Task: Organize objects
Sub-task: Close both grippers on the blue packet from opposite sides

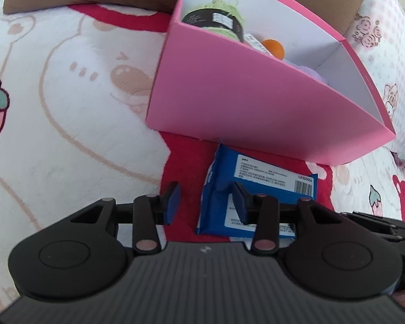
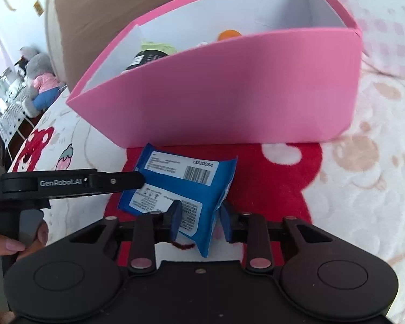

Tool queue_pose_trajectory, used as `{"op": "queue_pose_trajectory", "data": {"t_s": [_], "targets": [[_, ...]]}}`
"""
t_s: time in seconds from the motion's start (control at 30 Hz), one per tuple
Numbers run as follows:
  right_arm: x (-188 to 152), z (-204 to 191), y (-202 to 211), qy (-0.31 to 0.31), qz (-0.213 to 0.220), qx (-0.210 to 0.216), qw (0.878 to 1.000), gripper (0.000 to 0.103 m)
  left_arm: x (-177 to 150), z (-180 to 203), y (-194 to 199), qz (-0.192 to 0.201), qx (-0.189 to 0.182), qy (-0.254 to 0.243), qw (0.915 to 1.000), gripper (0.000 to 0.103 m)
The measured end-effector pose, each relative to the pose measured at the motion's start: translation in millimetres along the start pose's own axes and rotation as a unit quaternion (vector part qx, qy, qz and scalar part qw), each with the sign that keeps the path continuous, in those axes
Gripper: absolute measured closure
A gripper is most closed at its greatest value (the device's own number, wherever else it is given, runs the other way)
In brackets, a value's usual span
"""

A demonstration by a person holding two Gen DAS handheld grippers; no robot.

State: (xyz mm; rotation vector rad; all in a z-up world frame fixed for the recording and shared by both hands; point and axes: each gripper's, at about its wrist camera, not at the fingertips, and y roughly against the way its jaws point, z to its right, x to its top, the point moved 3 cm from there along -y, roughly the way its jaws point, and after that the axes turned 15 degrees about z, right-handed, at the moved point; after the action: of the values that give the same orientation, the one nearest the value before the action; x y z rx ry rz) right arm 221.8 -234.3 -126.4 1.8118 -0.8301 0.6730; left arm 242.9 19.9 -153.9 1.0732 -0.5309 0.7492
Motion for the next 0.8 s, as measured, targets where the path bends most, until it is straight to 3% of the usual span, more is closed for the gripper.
{"op": "queue_pose_trajectory", "data": {"t_s": [0.13, 0.3, 0.8], "targets": [[-2.2, -7.6, 5.2, 0.028, 0.001, -0.004, 1.0, 0.074, -7.4, 10.1, 3.7, -0.008, -0.038, 0.016, 0.9991, 0.067], [-6.8, -12.1, 10.5, 0.051, 0.006, -0.007, 0.999, 0.074, -13.1, 21.8, 14.2, 0.004, -0.016, -0.003, 0.9999, 0.068], [-24.9, -22.8, 31.5, 0.069, 0.017, -0.006, 0.997, 0.074, -27.4, 44.2, 43.5, -0.023, 0.015, -0.032, 0.9991, 0.068]]}}
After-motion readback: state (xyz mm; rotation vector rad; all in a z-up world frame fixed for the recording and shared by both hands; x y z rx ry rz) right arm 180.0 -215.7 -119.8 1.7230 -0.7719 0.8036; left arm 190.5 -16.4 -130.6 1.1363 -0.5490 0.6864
